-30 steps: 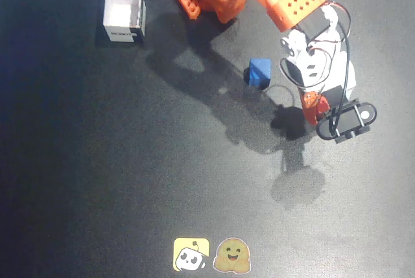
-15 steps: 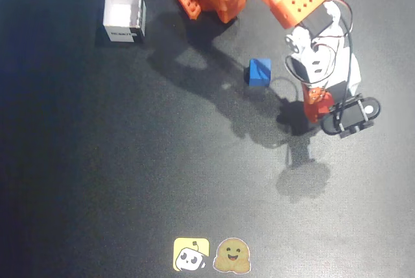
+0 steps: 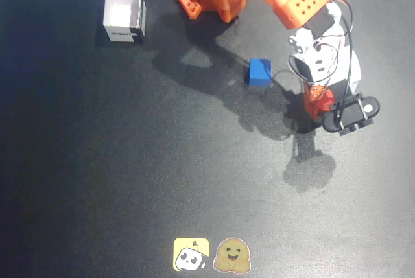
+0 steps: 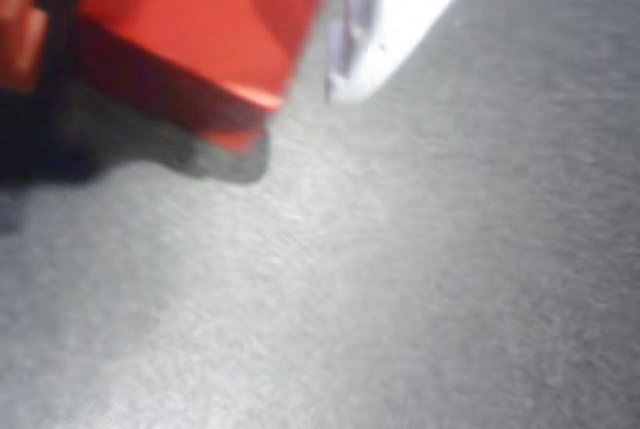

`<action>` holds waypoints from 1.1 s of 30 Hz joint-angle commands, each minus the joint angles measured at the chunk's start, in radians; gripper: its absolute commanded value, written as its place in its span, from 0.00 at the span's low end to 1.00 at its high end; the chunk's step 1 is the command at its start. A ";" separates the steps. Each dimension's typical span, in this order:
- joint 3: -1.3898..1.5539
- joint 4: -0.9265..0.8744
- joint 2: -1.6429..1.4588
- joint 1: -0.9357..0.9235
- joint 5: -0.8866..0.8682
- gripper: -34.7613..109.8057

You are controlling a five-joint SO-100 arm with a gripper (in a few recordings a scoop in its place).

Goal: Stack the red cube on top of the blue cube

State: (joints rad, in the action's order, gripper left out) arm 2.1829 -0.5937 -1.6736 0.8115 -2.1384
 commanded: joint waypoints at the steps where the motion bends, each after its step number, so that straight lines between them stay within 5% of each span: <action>1: 0.005 0.018 -0.005 0.011 -0.009 0.39; 15: 0.035 0.049 0.017 0.012 -0.025 0.38; 26: 0.048 0.048 0.018 0.006 -0.066 0.24; 33: 0.023 -0.061 -0.046 -0.018 -0.064 0.24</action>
State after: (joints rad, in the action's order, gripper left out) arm 2.2289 -0.5998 -1.6582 0.8145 -2.1997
